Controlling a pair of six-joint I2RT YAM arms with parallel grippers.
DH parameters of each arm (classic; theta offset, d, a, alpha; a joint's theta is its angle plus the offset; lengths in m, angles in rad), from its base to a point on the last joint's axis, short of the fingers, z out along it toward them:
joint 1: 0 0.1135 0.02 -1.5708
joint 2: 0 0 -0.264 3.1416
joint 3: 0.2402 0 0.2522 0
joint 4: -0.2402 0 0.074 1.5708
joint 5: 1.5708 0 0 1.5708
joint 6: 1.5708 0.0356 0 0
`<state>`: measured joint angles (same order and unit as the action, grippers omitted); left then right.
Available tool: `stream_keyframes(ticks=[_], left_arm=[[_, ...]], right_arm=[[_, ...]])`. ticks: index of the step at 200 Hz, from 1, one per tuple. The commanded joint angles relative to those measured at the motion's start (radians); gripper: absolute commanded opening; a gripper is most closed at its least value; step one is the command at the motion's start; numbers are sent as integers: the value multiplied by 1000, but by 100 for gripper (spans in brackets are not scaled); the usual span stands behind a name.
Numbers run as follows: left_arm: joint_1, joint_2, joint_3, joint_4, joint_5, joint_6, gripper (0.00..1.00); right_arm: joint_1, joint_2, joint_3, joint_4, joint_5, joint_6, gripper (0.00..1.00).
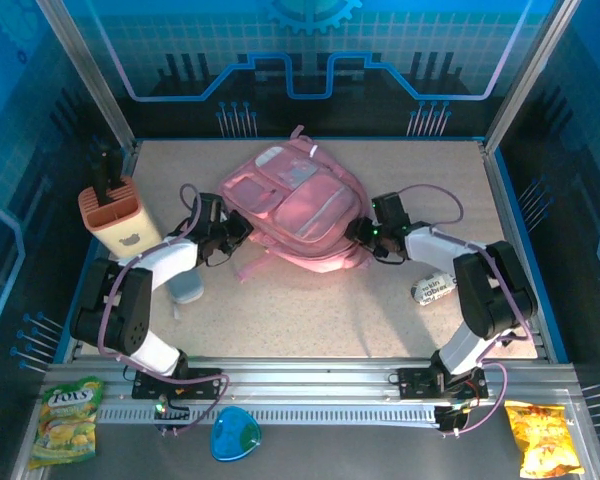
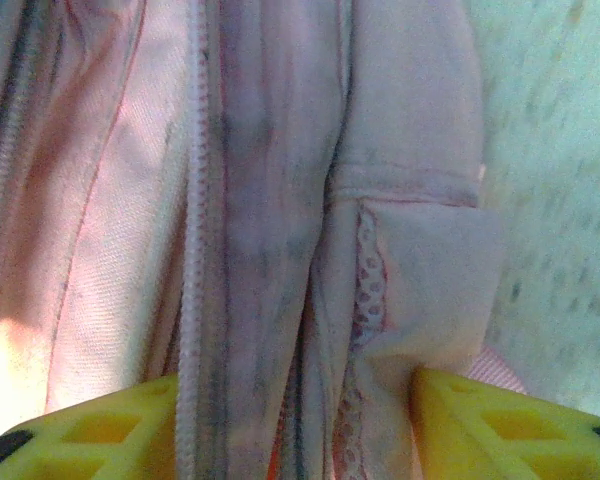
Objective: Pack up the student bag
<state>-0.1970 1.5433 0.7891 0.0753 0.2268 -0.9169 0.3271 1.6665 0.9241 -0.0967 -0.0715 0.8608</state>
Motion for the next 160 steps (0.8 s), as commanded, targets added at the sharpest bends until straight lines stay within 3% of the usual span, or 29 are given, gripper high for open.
stream_keyframes(ticks=[1,41,82,119,160], left_arm=[[-49,-15,57,2,142,36,0],[-65,2,73,-3,150,31,0],[-77,16,86,2,147,12,0],[-82,23,94,12,150,-5,0],[-85,19,102,4,155,-7,0]], right_arm=[[-17,-7,62,-55,-14,-104,60],[19,-227,-3,-175,110,-146,76],[213,-379,-80,-220,218,-128,74],[453,-295,-51,-96,273,-91,64],[603,-60,97,34,269,-98,49]])
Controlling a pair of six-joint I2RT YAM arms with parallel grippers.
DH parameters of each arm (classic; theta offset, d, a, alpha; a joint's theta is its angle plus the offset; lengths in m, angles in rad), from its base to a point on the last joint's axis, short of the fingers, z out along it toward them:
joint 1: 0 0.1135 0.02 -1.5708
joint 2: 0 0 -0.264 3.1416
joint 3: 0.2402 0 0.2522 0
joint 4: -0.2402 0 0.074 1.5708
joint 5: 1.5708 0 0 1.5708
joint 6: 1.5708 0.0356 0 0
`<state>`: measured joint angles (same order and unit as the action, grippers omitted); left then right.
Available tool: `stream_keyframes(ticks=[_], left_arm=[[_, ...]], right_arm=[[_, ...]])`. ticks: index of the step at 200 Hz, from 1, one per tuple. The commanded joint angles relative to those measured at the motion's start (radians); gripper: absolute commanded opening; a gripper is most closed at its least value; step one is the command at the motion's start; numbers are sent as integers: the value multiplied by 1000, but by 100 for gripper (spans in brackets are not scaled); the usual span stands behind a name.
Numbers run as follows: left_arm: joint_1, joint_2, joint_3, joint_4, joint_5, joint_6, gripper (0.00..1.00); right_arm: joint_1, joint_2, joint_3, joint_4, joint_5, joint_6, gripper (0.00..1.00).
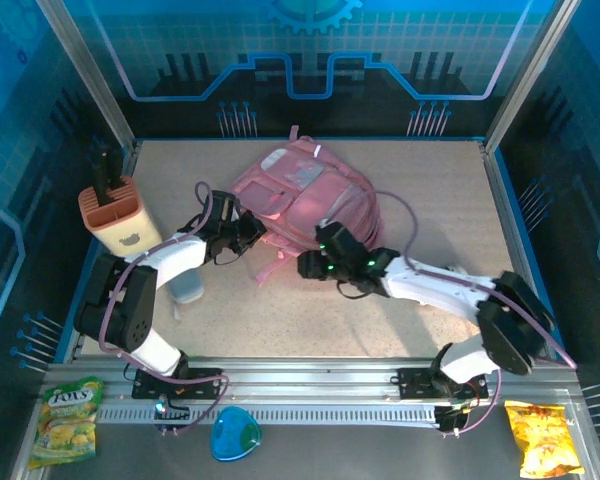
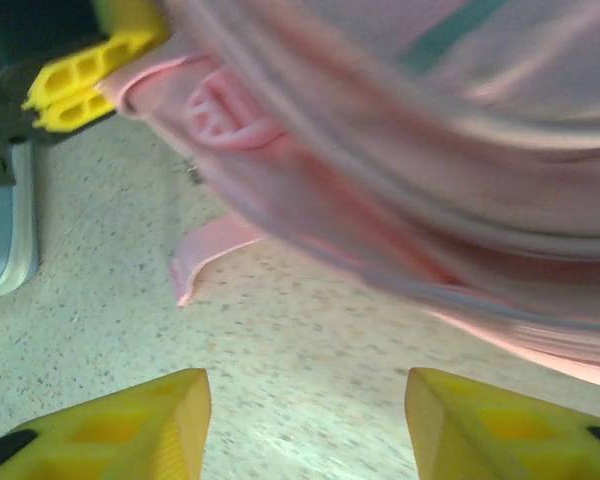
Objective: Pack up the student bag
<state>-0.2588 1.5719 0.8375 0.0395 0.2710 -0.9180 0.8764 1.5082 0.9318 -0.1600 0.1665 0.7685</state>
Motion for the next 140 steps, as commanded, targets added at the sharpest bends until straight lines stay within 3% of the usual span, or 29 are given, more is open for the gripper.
stream_keyframes(ticks=[1,32,97,115,140], left_arm=[[-23,-10,54,39,112,-6,0],[-23,-19,55,27,122,-3,0],[-23,-33,57,22,129,-6,0],[-23,-36,57,20,131,-7,0],[-25,-37,55,18,135,-6,0]], right_arm=[[55,104,93,98,32,-4,49],[62,221,169,113,19,6,40],[9,332,282,27,164,17,33],[0,354,310,10,185,17,33],[-2,381,351,-2,217,-4,40]])
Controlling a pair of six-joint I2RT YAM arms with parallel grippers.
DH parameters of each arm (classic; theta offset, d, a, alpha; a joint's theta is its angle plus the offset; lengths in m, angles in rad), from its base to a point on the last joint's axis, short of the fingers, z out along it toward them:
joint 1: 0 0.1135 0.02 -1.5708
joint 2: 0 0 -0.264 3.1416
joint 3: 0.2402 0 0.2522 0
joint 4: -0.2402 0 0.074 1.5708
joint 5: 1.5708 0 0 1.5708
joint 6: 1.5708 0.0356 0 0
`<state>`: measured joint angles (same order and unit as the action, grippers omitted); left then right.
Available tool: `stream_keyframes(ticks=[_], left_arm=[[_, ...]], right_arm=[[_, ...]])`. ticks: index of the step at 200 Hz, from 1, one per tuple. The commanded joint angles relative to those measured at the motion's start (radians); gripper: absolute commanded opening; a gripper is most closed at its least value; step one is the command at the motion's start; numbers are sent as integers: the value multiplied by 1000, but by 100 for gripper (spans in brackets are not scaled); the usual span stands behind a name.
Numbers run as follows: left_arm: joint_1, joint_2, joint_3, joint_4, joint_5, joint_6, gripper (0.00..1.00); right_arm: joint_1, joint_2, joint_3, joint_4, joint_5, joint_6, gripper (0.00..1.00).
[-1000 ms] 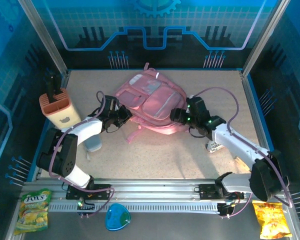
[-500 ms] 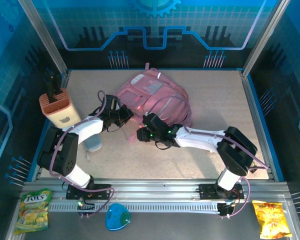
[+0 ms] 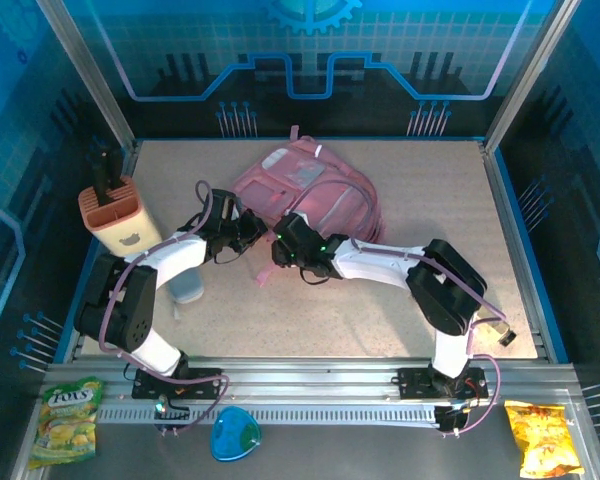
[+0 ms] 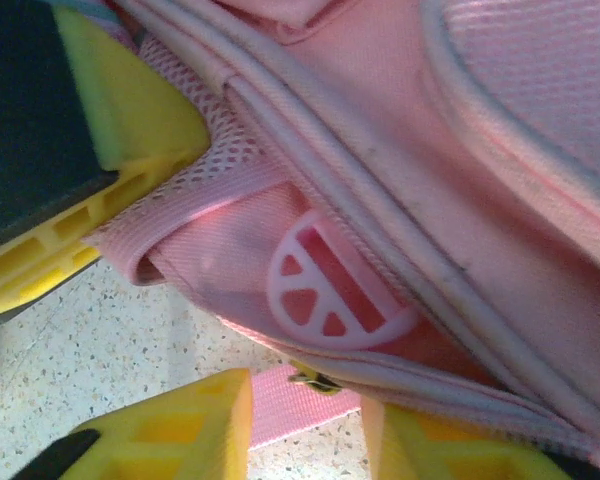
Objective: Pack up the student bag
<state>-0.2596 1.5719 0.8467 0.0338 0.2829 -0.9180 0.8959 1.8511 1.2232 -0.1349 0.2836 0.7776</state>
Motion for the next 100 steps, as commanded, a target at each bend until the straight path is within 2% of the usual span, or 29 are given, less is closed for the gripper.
stream_keyframes(ticks=[1,35,100], left_arm=[[-24,-37,46,23,123,-6,0],[-24,-42,50,9,130,-5,0],[-32,-44,60,-2,131,1,0]], right_arm=[[-22,40,62,-27,101,-14,40],[-23,89,120,-62,145,-16,41],[-23,144,182,-129,208,5,30]])
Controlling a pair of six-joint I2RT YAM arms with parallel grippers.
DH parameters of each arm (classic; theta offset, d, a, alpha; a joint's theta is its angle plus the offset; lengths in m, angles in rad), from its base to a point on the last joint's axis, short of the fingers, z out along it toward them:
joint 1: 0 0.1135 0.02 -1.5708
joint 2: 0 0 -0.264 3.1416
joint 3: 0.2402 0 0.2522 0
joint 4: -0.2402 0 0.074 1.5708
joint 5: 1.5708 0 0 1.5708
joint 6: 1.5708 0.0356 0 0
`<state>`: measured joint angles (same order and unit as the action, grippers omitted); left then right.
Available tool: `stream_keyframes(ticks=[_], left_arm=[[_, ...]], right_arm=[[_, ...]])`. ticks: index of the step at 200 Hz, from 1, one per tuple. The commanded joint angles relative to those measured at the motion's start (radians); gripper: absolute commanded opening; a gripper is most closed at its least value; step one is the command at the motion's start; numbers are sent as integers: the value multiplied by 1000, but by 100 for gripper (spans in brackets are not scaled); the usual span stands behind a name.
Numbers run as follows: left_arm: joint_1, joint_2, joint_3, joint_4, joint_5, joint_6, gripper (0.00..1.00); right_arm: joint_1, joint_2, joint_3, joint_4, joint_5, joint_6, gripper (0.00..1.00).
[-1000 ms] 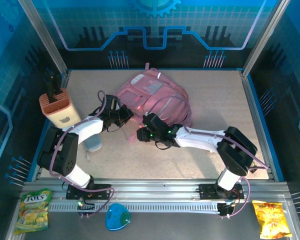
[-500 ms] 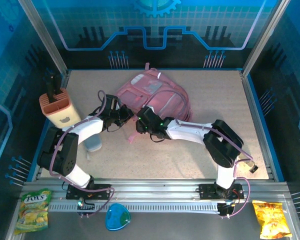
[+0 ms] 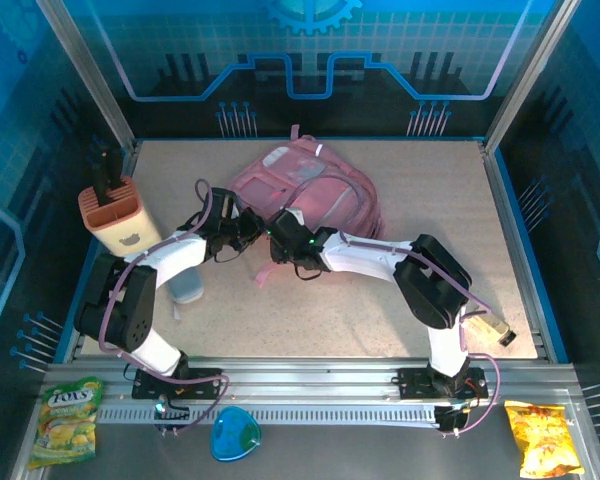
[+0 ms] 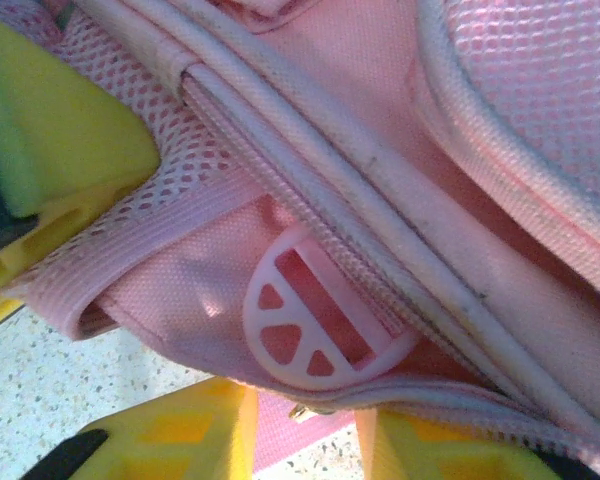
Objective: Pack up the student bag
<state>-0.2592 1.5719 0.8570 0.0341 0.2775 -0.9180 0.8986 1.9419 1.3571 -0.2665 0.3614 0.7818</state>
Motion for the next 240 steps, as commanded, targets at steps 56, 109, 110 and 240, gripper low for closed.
stream_keyframes(ticks=[56,109,110,240], left_arm=[[-32,-55,78,-55,67,50,0],[-10,-54,85,-71,-12,83,0],[-10,-54,85,-71,-14,84,0],[25,-27,82,-40,33,75,0]], right_arm=[[-20,16,23,-62,204,-22,12],[-29,-157,-188,-107,255,11,12],[-29,-161,-193,-108,257,14,12],[-43,-183,-272,-73,188,12,24]])
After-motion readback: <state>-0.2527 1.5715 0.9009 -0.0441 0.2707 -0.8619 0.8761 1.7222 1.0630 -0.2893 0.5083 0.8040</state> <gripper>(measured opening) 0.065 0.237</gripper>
